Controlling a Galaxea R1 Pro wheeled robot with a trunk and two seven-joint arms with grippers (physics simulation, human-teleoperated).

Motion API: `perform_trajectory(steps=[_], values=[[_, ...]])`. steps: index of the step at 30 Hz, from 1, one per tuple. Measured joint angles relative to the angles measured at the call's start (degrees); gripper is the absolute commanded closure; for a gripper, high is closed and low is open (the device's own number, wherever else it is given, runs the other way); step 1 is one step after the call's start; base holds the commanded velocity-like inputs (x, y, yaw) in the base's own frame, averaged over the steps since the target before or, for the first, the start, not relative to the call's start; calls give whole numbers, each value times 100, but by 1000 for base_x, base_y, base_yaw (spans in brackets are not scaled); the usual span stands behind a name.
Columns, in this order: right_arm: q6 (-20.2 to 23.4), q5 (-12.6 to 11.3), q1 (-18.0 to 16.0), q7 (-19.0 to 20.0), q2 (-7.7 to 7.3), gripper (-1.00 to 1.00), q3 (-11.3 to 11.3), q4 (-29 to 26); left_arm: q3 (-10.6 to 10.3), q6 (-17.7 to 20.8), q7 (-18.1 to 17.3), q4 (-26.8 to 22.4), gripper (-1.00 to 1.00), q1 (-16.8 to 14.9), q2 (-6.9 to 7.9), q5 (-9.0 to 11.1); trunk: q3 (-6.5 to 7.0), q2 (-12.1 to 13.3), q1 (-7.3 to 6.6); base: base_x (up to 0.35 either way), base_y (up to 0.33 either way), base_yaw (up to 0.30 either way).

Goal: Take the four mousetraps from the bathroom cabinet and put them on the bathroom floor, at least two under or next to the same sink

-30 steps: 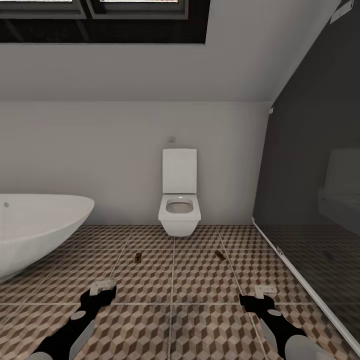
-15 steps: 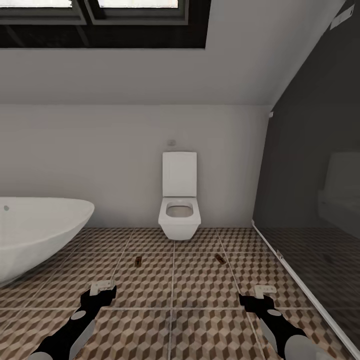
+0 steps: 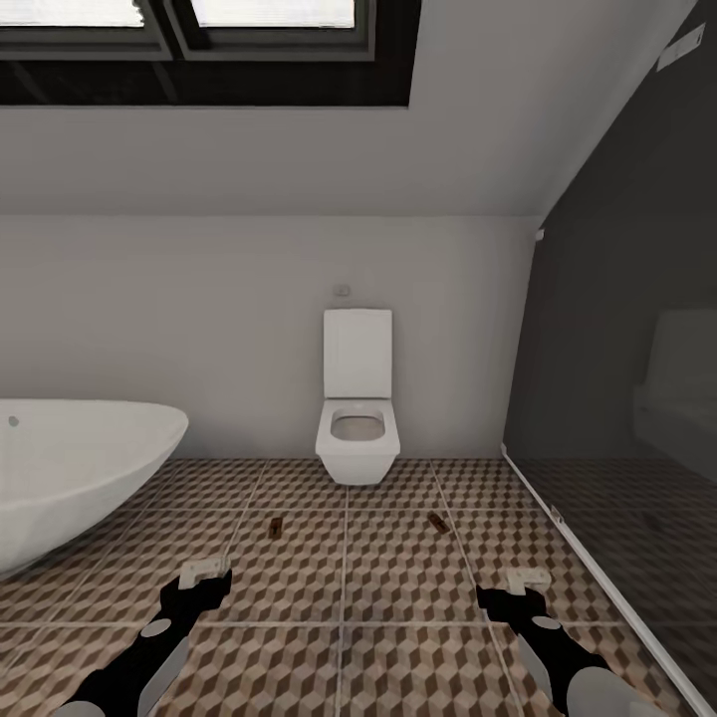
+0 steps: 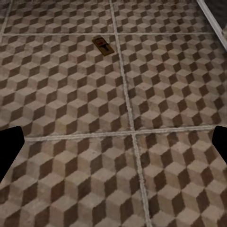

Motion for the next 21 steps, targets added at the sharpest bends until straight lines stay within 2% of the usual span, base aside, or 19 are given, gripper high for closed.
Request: perform_trajectory(steps=[21], values=[[6, -1, 0, -12, 0, -100, 0, 0, -8, 10, 0, 47, -100, 0, -3, 0, 377, 842, -461, 0, 0, 0]])
